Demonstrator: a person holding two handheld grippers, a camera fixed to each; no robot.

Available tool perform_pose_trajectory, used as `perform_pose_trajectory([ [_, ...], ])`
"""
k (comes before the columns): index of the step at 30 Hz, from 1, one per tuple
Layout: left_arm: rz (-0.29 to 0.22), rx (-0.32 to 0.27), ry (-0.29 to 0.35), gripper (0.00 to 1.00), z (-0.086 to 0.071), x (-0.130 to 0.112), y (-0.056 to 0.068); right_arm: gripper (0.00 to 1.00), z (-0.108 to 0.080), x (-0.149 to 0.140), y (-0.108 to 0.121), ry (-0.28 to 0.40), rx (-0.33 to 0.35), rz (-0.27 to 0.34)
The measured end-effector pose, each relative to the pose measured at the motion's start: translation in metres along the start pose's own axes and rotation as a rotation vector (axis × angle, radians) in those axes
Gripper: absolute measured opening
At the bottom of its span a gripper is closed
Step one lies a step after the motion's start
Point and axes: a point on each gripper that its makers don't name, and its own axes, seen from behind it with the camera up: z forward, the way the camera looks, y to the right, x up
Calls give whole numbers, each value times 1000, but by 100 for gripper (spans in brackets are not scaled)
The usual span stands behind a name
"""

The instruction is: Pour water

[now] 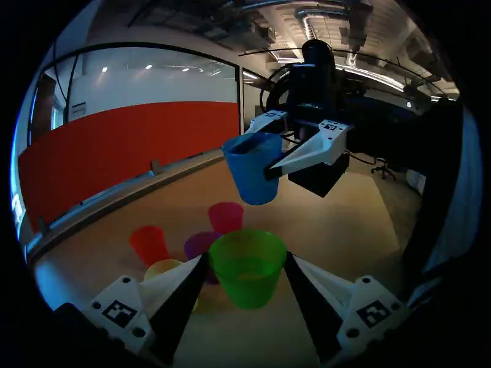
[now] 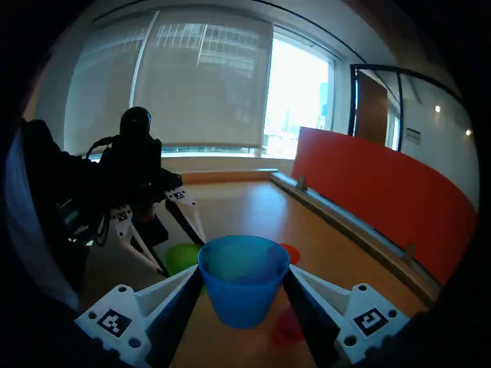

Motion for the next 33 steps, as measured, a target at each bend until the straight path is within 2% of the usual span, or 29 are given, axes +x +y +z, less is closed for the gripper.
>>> perform_pose_trajectory([
  [6, -1, 1, -22, 89, -1, -12, 2, 89, 4, -24, -5, -44, 12, 7],
  [16, -1, -1, -68, 89, 1, -35, 4, 89, 13, -59, -11, -116, 23, -20],
  [26, 17, -15, -106, 89, 6, -55, 11, 89, 21, -82, -17, -153, 40, -22],
  [33, 13, -7, -103, 89, 7, -59, 9, 90, 25, -94, -18, -171, 41, -22],
])
